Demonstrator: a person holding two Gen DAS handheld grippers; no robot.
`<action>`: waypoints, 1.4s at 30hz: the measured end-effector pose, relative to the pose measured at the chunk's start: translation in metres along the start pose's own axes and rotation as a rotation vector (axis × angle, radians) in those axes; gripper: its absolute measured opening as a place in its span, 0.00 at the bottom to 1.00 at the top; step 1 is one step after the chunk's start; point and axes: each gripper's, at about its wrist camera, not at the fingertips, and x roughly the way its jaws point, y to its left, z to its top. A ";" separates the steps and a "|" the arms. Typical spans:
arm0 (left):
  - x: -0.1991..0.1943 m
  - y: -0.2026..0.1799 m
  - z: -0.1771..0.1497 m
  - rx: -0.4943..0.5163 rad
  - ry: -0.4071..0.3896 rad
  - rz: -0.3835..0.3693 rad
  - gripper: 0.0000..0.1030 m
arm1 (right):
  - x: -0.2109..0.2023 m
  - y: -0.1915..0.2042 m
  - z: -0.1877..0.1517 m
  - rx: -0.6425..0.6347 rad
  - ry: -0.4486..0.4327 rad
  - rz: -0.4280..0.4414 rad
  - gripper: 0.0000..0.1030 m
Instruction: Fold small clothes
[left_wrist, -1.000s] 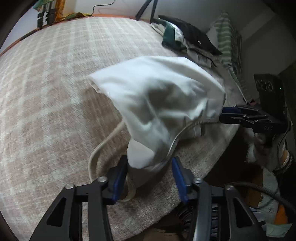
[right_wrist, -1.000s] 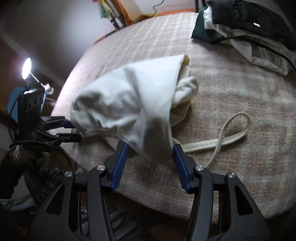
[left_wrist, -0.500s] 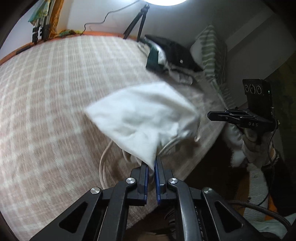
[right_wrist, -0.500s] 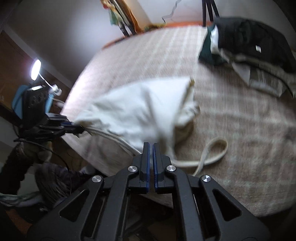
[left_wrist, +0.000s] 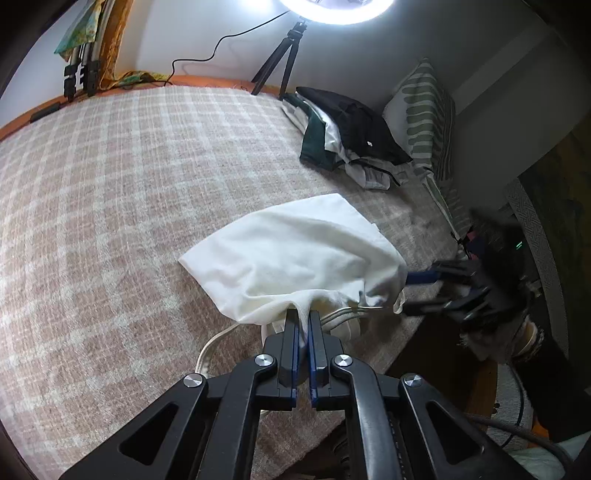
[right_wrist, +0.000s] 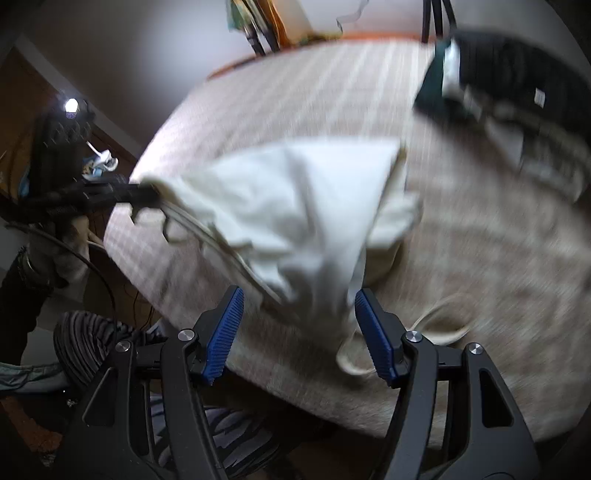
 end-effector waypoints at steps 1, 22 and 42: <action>0.000 0.000 0.000 0.002 -0.001 0.004 0.01 | 0.005 -0.002 -0.002 0.006 0.012 -0.004 0.51; -0.001 0.070 0.108 -0.085 -0.169 0.093 0.00 | -0.019 -0.010 0.199 -0.144 -0.165 -0.212 0.04; -0.029 0.093 0.093 -0.173 -0.232 0.213 0.43 | -0.036 -0.062 0.164 0.045 -0.246 -0.107 0.41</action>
